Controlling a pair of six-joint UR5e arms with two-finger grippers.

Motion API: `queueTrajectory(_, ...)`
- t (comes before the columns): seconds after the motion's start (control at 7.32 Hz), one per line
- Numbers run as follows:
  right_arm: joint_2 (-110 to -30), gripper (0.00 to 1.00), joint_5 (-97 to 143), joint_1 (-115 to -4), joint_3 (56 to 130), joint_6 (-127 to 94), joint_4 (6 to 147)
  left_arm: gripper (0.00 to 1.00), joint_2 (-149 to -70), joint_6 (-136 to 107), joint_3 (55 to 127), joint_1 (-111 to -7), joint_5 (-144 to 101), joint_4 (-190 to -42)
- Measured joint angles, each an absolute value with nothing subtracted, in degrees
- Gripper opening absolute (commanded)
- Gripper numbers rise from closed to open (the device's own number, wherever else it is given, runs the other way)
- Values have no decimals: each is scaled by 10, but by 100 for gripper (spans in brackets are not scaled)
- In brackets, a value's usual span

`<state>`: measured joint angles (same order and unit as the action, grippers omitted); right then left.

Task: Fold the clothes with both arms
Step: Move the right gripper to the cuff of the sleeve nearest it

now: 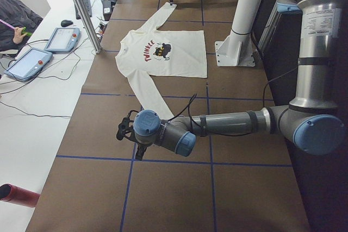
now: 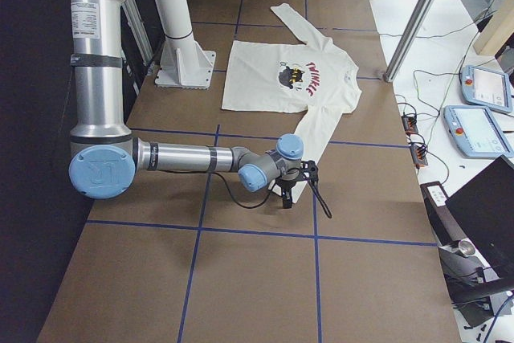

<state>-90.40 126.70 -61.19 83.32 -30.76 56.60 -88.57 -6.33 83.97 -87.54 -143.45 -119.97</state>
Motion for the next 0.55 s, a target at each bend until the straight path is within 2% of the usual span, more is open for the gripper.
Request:
queueTrajectory(0.27, -904, 33, 1269, -610, 833, -308, 566, 100, -885, -63, 839, -875, -1435, -1200)
queueTrajectory(0.41, -904, 14, 1271, -609, 833, -307, 566, 100, -885, -63, 838, -875, -1435, -1200)
queueTrajectory(0.55, -904, 2, 1273, -609, 833, -307, 566, 100, -884, -63, 838, -875, -1435, -1200)
